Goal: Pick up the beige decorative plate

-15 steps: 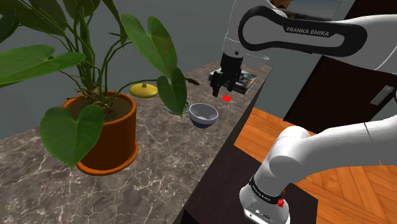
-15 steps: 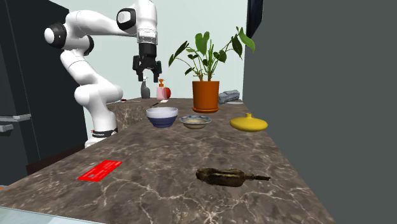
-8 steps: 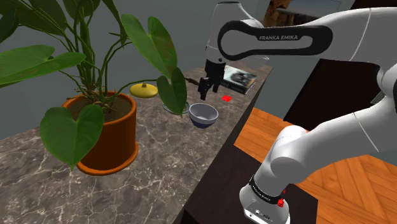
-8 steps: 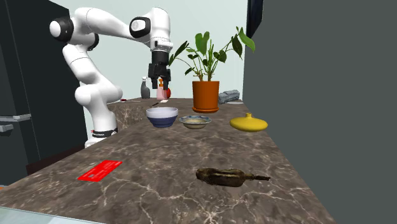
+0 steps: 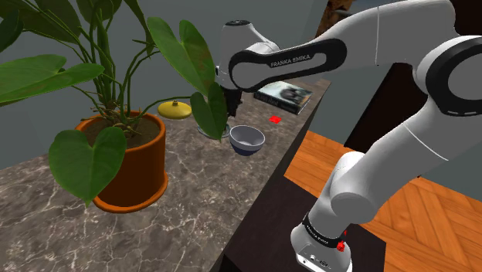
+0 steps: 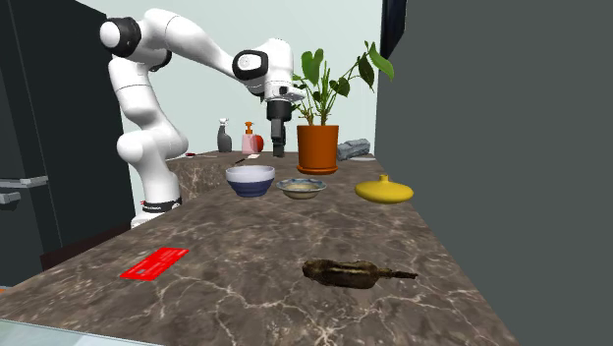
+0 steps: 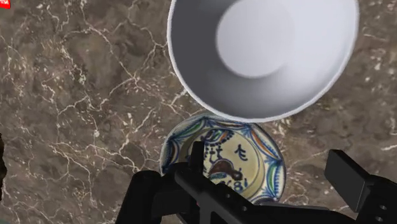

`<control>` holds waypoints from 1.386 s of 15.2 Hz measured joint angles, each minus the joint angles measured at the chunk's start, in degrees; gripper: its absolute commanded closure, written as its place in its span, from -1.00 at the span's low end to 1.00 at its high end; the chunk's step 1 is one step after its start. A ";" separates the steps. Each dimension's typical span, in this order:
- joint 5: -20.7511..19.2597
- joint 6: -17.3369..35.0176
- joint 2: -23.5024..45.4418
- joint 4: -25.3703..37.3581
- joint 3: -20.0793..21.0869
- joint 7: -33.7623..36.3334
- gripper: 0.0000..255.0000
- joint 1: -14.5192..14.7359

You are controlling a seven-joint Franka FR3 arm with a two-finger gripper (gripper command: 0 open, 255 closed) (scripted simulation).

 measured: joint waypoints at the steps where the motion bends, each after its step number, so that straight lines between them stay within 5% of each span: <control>1: -0.54 1.04 1.97 0.94 0.46 -0.78 -1.00 0.49; 13: -4.63 11.30 12.46 1.26 1.75 -3.10 -1.00 1.72; 14: -4.68 11.51 12.61 1.21 1.75 -3.02 1.00 1.72; 21: -4.75 11.72 12.67 1.17 1.76 -2.95 1.00 1.72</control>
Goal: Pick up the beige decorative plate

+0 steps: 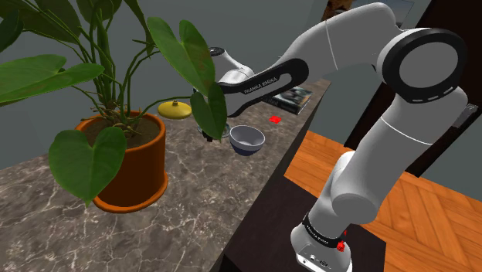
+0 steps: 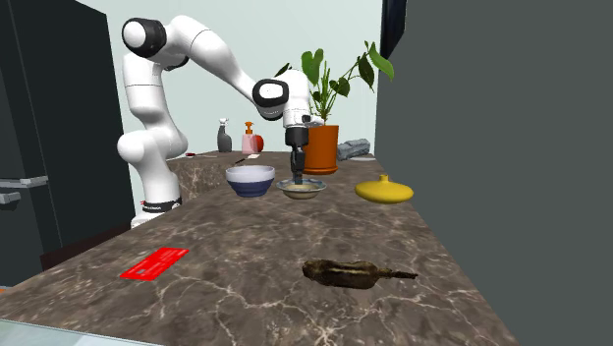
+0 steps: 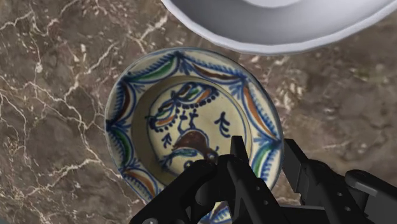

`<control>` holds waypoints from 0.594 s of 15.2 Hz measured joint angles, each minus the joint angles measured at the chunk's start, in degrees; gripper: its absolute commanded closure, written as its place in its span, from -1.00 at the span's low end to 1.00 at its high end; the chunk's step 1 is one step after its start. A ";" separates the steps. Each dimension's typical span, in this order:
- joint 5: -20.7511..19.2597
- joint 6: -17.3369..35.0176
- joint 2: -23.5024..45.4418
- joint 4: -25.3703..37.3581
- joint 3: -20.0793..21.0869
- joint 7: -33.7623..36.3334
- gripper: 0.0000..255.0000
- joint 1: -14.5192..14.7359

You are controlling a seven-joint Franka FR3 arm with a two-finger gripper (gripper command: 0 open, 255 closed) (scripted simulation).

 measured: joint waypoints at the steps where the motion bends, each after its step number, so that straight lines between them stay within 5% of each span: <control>1: 0.00 0.00 0.00 0.00 0.00 0.00 1.00 0.00; 9: 0.86 -3.60 -1.98 1.70 0.02 -1.15 1.00 0.15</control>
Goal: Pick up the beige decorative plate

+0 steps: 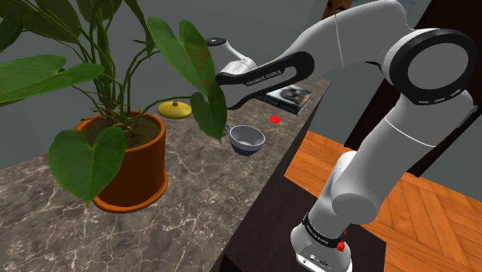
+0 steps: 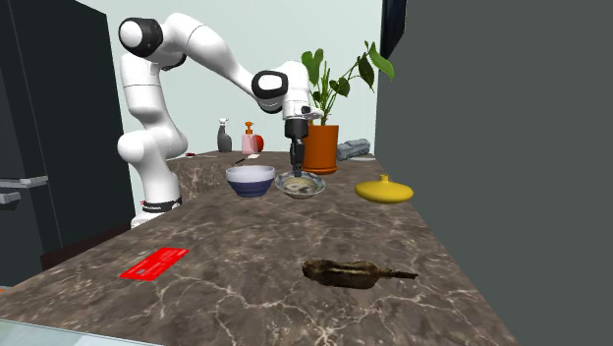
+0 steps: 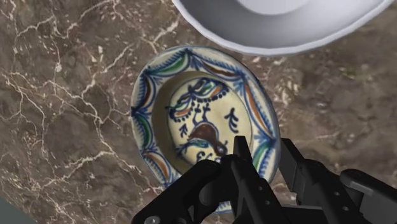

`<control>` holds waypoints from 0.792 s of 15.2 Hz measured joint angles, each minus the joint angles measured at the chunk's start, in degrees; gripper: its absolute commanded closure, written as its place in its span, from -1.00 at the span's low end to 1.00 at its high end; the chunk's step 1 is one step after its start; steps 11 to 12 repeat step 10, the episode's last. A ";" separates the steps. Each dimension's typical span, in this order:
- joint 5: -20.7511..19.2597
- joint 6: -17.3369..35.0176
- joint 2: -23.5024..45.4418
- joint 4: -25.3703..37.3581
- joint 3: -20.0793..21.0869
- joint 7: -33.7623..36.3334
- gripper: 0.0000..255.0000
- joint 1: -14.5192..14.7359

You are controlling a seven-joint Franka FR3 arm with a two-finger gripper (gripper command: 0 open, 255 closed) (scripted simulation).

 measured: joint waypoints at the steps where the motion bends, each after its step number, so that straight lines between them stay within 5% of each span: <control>1: 0.13 -0.72 -0.17 0.58 -0.03 -0.26 1.00 0.00; 12: 1.30 -7.29 -2.52 4.97 0.04 -2.06 1.00 0.25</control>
